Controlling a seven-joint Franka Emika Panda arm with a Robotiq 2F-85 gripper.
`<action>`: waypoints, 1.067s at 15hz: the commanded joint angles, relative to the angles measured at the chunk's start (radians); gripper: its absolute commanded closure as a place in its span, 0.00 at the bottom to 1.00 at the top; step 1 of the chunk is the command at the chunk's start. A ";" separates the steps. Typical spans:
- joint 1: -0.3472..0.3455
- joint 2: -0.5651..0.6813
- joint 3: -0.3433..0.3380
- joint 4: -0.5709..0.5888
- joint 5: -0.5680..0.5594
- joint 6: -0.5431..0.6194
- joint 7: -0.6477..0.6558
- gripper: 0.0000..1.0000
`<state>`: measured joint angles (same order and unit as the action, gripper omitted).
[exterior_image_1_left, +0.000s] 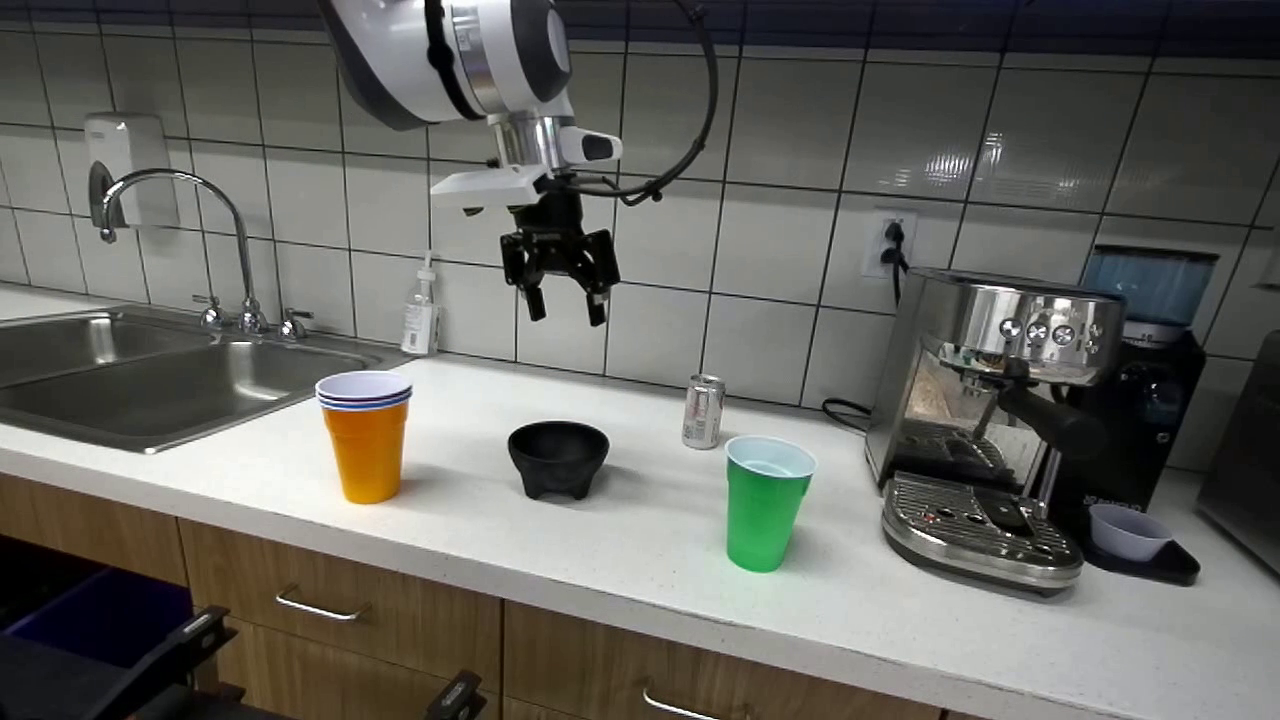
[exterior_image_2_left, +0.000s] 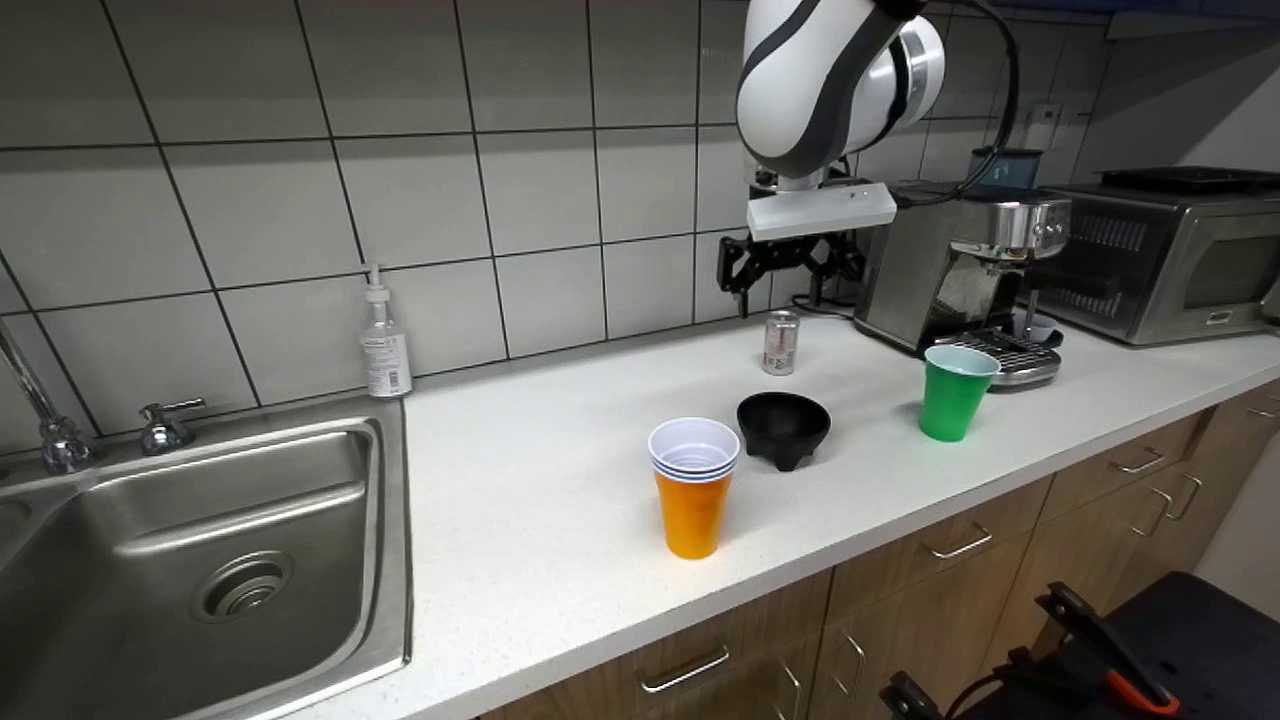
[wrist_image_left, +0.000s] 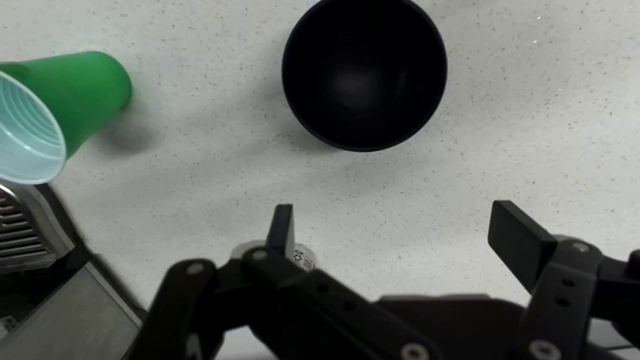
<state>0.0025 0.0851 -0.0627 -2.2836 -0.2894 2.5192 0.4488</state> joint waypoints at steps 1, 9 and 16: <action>-0.038 -0.005 -0.025 0.003 0.043 -0.002 -0.112 0.00; -0.095 0.008 -0.091 -0.011 0.037 -0.003 -0.139 0.00; -0.120 0.076 -0.143 0.002 0.028 0.016 -0.114 0.00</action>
<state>-0.1006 0.1332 -0.1940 -2.2943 -0.2615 2.5198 0.3346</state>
